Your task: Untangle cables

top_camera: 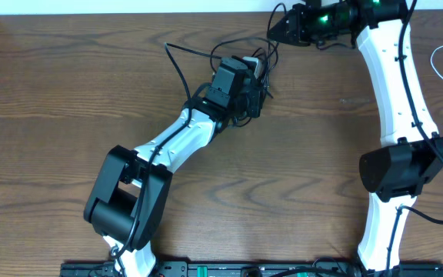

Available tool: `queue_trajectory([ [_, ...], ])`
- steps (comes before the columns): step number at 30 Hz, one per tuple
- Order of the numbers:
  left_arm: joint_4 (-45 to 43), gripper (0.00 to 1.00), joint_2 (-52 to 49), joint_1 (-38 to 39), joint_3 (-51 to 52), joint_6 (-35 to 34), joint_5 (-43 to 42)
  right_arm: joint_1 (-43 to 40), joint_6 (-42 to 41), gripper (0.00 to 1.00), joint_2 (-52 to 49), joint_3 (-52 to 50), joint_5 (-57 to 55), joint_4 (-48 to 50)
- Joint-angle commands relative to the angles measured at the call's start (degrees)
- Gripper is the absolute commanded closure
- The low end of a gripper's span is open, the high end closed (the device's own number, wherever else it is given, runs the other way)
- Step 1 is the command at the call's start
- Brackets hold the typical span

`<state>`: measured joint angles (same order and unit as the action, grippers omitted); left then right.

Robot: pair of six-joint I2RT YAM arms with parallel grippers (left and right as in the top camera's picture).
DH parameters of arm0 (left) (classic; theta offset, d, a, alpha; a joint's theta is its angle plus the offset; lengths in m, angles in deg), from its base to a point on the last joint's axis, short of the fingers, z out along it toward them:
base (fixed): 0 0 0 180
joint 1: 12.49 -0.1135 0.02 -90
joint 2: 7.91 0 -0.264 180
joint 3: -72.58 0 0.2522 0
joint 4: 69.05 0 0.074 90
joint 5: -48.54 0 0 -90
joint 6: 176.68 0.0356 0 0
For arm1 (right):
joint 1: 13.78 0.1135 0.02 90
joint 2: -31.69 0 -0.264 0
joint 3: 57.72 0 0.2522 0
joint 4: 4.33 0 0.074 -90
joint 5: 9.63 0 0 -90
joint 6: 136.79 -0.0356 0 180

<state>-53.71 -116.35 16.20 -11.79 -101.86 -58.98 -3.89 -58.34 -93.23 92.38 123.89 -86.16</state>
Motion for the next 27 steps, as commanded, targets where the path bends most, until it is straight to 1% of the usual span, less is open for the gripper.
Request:
queue_trajectory([
  [1, 4.76, 0.92, 4.57, -2.12, 0.11, -0.15, 1.07, -2.91, -2.75, 0.99, 0.31, 0.07, -13.33, 0.37],
  [4, 12.81, 0.93, 11.23, -4.52, 0.11, -0.13, 1.05, -5.51, -5.66, 0.99, 0.09, 0.02, -26.64, 0.74],
  [5, 15.08, 0.92, 13.25, -5.18, 0.11, -0.13, 0.92, -6.19, -6.08, 0.99, -0.04, -0.11, -29.35, 0.83],
  [6, 17.79, 0.93, 16.11, -6.03, 0.11, 0.15, -0.17, -7.21, -6.91, 0.99, -0.24, -0.17, -32.79, 0.79],
  [8, 20.87, 0.93, 20.44, -7.37, 0.11, 1.42, -4.26, -8.61, -7.10, 0.99, -0.70, -0.22, -35.56, 0.76],
  [14, 24.06, 0.93, 30.38, -11.26, 0.11, 3.58, -21.22, -12.68, -7.80, 0.99, -2.64, -0.26, -37.20, 0.63],
  [16, 25.24, 0.93, 32.50, -12.81, 0.11, 4.59, -24.41, -14.08, -8.15, 0.99, -3.58, -0.26, -37.18, 0.55],
  [20, 27.80, 0.93, 36.02, -17.97, 0.11, 5.53, -24.92, -16.70, -8.15, 0.99, -5.57, -0.26, -37.18, -0.17],
  [22, 28.70, 0.93, 37.57, -22.36, 0.11, 5.53, -24.94, -18.62, -8.13, 0.99, -7.32, -0.26, -37.16, -0.96],
  [27, 29.03, 0.93, 39.28, -29.11, 0.11, 5.53, -24.94, -21.35, -8.13, 0.99, -10.49, -0.26, -36.39, -2.27],
])
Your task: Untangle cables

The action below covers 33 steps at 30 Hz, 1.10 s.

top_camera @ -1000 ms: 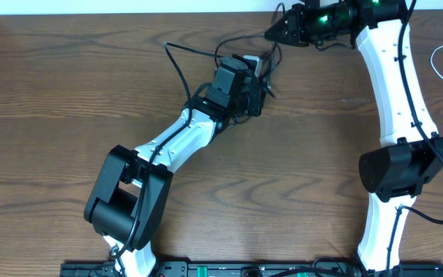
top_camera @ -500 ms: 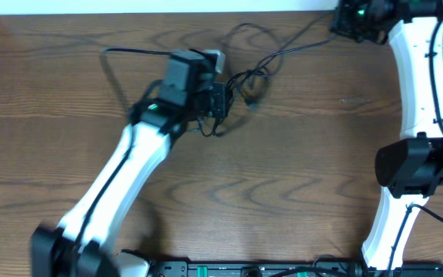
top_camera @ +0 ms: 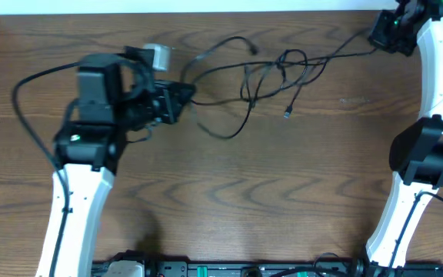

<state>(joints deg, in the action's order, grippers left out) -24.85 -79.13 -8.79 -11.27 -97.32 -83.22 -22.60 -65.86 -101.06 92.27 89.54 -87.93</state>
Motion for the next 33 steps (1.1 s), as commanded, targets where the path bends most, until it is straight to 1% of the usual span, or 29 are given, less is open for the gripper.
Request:
queue_trajectory([
  [1, 0.17, 0.93, 2.23, -5.38, -0.42, 0.98, -0.68, -3.02, -0.59, 0.99, -3.26, -0.15, -1.66, -0.68],
  [4, 0.15, 0.92, 2.64, -8.94, -0.44, 0.96, -0.44, -3.74, -0.59, 0.99, -5.05, -0.15, -1.49, -0.90],
  [9, 0.63, 0.93, 3.43, -16.41, -0.44, 0.98, 2.78, -4.00, -0.61, 0.99, -8.02, -0.15, -1.53, -1.14],
  [14, 2.10, 0.93, 4.07, -23.47, -0.42, 0.94, 2.73, -4.04, -0.63, 0.99, -10.82, -0.15, -2.14, -2.89],
  [15, 3.02, 0.93, 4.07, -24.17, -0.42, 0.92, 2.69, -4.04, -0.46, 0.99, -11.13, -0.15, -1.92, -3.28],
  [17, 5.38, 0.93, 3.87, -24.04, -0.42, 0.96, 2.27, -3.67, 2.71, 0.98, -11.41, -0.15, -0.26, -3.37],
  [18, 6.78, 0.93, 3.69, -23.50, -0.42, 0.98, 2.29, -3.37, 4.90, 0.93, -11.39, -0.15, 1.31, -3.37],
  [20, 8.87, 0.92, 3.26, -21.86, -0.42, 1.03, 2.29, -2.51, 9.99, 0.78, -10.88, -0.09, 5.64, -3.30],
  [24, 9.79, 0.93, 2.71, -17.57, -0.42, 3.41, 2.34, -0.52, 15.72, 0.34, -8.94, -0.09, 10.71, -3.48],
  [26, 9.27, 0.92, 2.71, -15.54, -0.42, 3.58, 2.36, 0.74, 19.28, 0.10, -7.21, -0.09, 12.33, -3.58],
  [27, 9.03, 0.92, 2.71, -14.73, -0.42, 3.58, 2.36, 1.44, 22.47, 0.01, -6.08, -0.09, 13.84, -3.72],
  [30, 8.98, 0.93, 2.69, -13.66, -0.42, 3.56, 2.60, 4.22, 29.42, 0.01, -2.93, -0.09, 17.18, -4.44],
  [33, 9.27, 0.93, 2.69, -13.60, -0.42, 3.56, 3.15, 7.72, 31.30, 0.01, -1.07, -0.09, 18.23, -4.55],
])
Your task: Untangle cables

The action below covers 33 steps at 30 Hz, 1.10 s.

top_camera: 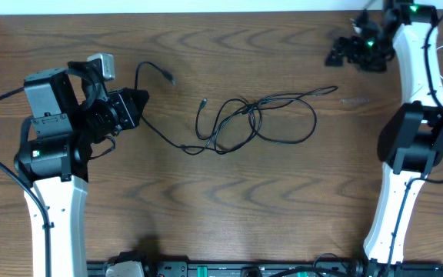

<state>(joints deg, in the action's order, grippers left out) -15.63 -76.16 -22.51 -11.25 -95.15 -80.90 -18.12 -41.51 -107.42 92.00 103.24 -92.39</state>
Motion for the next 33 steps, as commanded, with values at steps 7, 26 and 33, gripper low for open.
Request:
queue_trajectory([
  [7, 1.75, 0.86, -0.61, 0.15, -0.44, 1.33, 6.97, 11.78, -4.70, 0.02, 3.98, 0.11, 1.70, -1.31],
  [26, -2.56, 0.39, -13.86, 11.74, -0.42, 1.16, 6.93, 22.32, -10.38, 0.28, 3.65, -6.27, -4.13, -0.57],
  [33, -10.23, 0.36, -23.45, 18.27, -0.42, 1.16, 6.93, 18.29, -11.02, 0.19, 3.67, -6.23, -2.80, 2.60],
])
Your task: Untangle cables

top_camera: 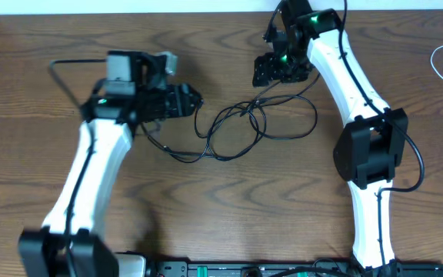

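Observation:
A black cable (241, 127) lies in loose, crossing loops on the middle of the wooden table. My left gripper (195, 99) points right, its tips at the left edge of the loops where a strand runs down from them. The overhead view does not show whether it holds that strand. My right gripper (261, 75) hangs just above the upper right part of the loops. Its fingers look spread, and a cable strand rises toward them.
A white cable lies coiled at the far right edge of the table. The left arm's own black lead (68, 65) arcs out to the left. The right arm (344, 69) stretches diagonally across the right half of the table.
My left gripper has moved right from the left side to the edge of the loops. My right gripper has moved from the far right corner to just above them. The cable's free left end no longer shows.
At first both grippers were at the bunched cable at the back middle. Then they stood far apart with the cable stretched between them. After that the cable lay loose in the middle with both grippers away from it. Now both grippers are at the loops again.

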Available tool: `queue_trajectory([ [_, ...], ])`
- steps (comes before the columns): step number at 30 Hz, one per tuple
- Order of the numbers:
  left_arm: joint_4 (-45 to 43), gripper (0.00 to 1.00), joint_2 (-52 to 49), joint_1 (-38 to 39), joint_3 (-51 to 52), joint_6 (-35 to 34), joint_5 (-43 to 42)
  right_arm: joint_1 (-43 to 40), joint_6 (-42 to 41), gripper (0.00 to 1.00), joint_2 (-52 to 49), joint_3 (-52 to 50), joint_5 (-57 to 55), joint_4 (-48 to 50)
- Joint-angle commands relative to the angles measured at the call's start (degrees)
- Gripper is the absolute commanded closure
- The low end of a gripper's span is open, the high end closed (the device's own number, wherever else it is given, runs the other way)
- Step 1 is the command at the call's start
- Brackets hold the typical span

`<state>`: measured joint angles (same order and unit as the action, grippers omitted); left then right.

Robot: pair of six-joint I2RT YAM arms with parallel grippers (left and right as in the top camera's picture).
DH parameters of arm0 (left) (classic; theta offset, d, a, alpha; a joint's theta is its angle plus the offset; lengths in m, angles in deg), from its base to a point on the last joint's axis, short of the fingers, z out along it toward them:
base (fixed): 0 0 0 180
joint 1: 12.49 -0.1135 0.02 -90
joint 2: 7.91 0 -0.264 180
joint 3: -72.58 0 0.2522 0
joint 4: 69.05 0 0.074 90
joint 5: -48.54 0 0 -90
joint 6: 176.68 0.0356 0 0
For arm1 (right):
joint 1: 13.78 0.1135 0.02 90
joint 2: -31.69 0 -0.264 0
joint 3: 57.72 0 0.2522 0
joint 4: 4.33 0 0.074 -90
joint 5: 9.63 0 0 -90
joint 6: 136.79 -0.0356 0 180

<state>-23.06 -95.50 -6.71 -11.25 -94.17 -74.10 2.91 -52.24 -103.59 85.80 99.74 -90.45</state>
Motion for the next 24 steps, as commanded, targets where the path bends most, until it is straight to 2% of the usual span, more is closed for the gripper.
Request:
queue_trajectory([
  [1, -4.85, 0.36, -5.66, 3.52, -0.42, 0.17, 0.15, -3.52, -0.28, 0.19, -0.15, -0.02, 0.94, 0.94],
  [6, -15.50, 0.36, -12.28, 8.39, -0.44, 0.17, 0.44, -6.49, -0.26, 0.21, -0.15, -0.04, 2.89, 1.38],
  [9, -19.32, 0.36, -15.78, 10.91, -0.44, 0.15, 3.56, -7.34, -0.26, 0.22, -0.15, -0.04, 2.86, 1.44],
  [16, -22.29, 0.36, -21.18, 14.19, -0.44, 0.13, 13.16, -7.45, -0.02, 0.26, -0.17, -0.04, 2.84, 1.70],
  [20, -22.49, 0.36, -23.37, 14.82, -0.44, 0.15, 14.32, -7.32, -0.02, 0.26, -0.15, -0.04, 2.84, 1.90],
  [23, -22.01, 0.42, -24.11, 14.84, -0.44, 0.11, 14.29, -7.26, -0.02, 0.26, -0.15, -0.04, 2.82, 1.90],
  [24, -21.81, 0.48, -24.13, 14.82, -0.42, 0.11, 14.29, -7.26, -0.02, 0.27, -0.15, -0.07, 2.82, 1.90],
])
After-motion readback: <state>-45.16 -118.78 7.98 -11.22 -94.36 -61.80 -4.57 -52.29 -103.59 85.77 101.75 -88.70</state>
